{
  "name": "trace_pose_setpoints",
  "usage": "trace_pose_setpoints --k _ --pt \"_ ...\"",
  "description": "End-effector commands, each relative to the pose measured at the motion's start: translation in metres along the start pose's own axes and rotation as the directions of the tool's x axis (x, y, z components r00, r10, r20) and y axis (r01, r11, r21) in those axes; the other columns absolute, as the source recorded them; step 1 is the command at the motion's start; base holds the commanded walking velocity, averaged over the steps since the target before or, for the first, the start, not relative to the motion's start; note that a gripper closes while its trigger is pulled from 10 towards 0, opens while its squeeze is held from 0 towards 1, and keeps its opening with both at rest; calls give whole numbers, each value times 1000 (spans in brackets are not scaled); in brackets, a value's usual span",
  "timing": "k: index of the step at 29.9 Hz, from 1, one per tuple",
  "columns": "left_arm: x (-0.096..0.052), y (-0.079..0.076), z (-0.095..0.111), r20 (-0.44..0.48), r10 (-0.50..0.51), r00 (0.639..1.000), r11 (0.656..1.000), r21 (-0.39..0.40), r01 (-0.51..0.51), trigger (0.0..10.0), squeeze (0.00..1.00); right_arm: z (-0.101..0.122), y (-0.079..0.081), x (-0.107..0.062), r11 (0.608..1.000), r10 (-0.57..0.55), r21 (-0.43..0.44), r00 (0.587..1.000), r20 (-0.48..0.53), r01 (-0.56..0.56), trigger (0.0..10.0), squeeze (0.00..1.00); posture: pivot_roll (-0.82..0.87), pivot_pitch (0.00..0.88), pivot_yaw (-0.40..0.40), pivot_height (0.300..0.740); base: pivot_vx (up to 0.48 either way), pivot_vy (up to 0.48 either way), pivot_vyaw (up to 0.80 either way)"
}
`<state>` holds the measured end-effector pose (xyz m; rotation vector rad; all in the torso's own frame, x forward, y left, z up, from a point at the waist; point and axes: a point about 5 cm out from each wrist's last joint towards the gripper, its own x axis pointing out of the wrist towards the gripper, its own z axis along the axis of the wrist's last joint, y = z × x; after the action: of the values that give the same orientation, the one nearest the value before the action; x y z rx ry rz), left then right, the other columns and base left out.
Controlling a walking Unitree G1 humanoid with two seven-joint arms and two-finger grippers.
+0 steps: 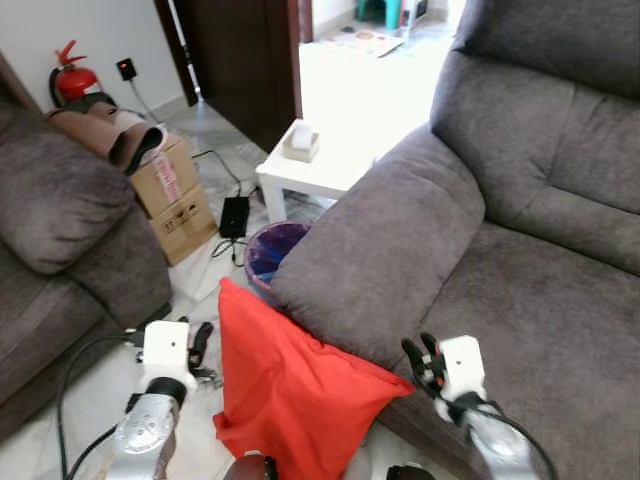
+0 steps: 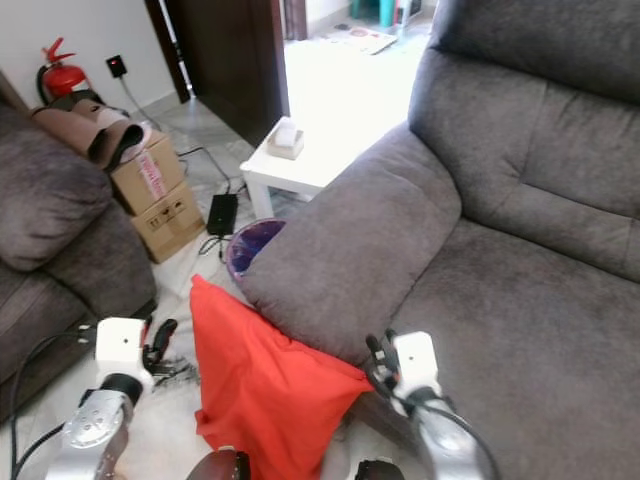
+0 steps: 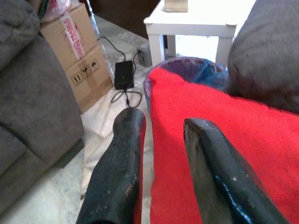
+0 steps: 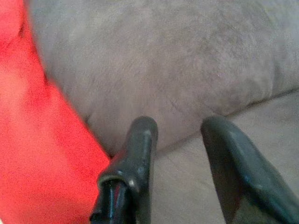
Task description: Move the pillow to the sofa from floor
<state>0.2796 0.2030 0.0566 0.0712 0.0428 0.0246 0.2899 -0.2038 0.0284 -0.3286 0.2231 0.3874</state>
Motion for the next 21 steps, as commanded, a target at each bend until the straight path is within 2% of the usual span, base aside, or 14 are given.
trace_pose_setpoints --k 1,3,4,8,10,11,12,14,16,18,20,21 --pt "-2 6 -2 -16 13 1000 1000 2 -13 10000 0 -7 12 -3 978 126 -161 990 -60 -134 10000 1000 -23 159 46 637 0 0 0" --pt "-2 7 -3 -19 14 1000 1000 8 -14 10000 0 -17 5 -11 912 196 -331 966 -170 -243 10000 1000 -24 161 45 637 0 0 0" --pt "-2 7 -3 -19 15 1000 1000 9 -15 10000 0 -17 3 -12 904 195 -348 964 -183 -249 10000 1000 -21 161 45 637 0 0 0" --pt "-2 9 -2 -15 18 1000 1000 10 -18 10000 0 -11 0 -8 926 190 -303 971 -142 -226 10000 1000 -21 165 47 637 0 0 0" --pt "-2 10 -1 -12 19 1000 1000 10 -19 10000 0 -8 11 -4 897 243 -343 960 -141 -277 10000 1000 -23 172 52 637 0 0 0" --pt "-2 10 -1 -12 19 1000 1000 10 -19 10000 0 -8 11 -4 897 243 -343 960 -141 -277 10000 1000 -23 172 52 637 0 0 0" --pt "-1 10 0 -11 17 1000 1000 11 -17 10000 0 -11 20 -4 856 290 -395 943 -165 -333 10000 1000 -22 173 52 637 0 0 0" --pt "0 11 1 -7 15 1000 1000 13 -15 10000 0 -13 28 -3 821 313 -440 931 -187 -364 10000 1000 -15 174 55 637 0 0 0" --pt "4 10 7 8 7 1000 1000 13 -7 10000 0 -15 34 -1 811 309 -455 930 -200 -368 10000 1000 -8 174 55 637 0 0 0" --pt "8 8 13 27 -5 1000 1000 4 5 10000 0 -14 37 1 819 303 -449 934 -190 -357 10000 1000 0 179 56 637 0 0 0" --pt "17 3 29 72 -18 997 999 -33 20 10000 0 -13 39 3 821 287 -461 941 -180 -338 10000 1000 8 183 60 637 0 0 0" --pt "17 3 29 72 -18 997 999 -33 20 10000 0 -13 39 3 821 287 -461 941 -180 -338 10000 1000 8 183 60 637 0 0 0"
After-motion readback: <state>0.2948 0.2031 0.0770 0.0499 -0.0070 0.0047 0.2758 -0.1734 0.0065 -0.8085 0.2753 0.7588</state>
